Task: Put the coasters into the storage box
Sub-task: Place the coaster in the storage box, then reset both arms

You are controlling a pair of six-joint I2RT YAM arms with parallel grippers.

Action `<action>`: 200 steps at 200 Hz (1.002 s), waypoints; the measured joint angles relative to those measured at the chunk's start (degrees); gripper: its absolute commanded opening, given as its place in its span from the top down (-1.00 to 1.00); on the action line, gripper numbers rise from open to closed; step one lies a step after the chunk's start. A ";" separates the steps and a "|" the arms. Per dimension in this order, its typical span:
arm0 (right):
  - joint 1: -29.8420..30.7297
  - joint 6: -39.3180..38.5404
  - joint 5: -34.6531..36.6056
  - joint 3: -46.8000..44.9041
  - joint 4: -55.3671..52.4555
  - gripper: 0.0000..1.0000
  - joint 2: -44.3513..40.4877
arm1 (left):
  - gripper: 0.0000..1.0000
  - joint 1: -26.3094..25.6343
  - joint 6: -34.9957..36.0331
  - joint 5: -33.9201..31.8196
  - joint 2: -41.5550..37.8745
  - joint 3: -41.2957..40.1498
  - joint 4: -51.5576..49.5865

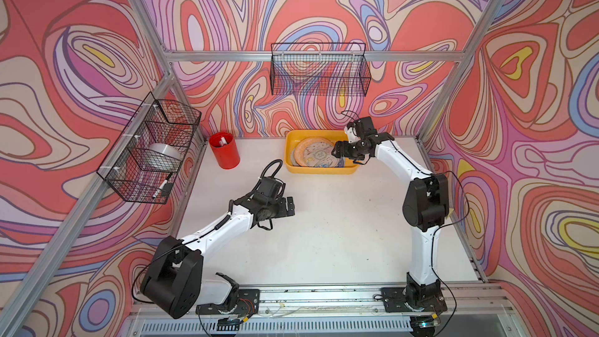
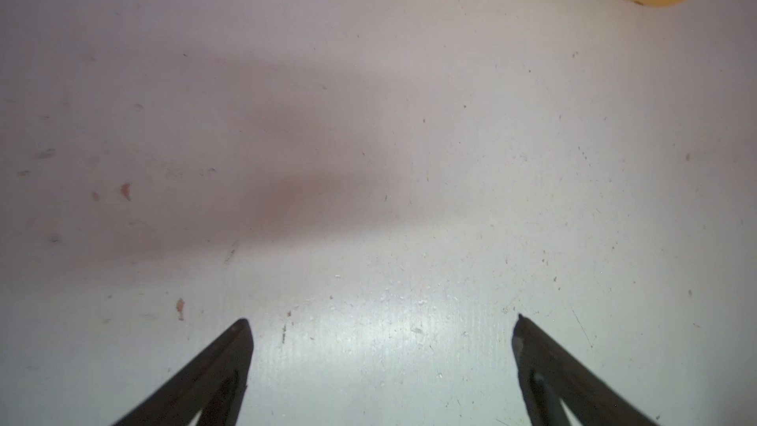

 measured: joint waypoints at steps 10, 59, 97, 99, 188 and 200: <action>-0.13 -1.03 0.33 -3.19 1.18 -0.97 -2.43 | -1.00 1.22 0.44 -0.94 -1.29 -0.42 -0.02; -1.36 -3.78 3.82 -19.19 6.40 -0.97 -13.62 | -1.00 6.38 4.59 -8.11 -6.43 -2.05 -0.48; -4.31 -5.46 9.27 -31.45 12.09 -0.96 -21.33 | -1.00 11.65 9.09 -13.75 -10.84 -4.74 1.31; -4.55 -5.51 9.57 -31.91 12.37 -0.96 -21.62 | -1.00 11.93 9.31 -13.97 -10.99 -4.92 1.51; -13.92 -7.54 16.37 -50.47 34.69 -0.96 -25.16 | -1.00 23.21 21.97 -16.96 -6.12 -13.11 27.21; -13.92 -7.61 16.37 -52.48 38.32 -0.97 -24.87 | -1.00 23.28 23.61 -16.74 -4.28 -13.86 31.50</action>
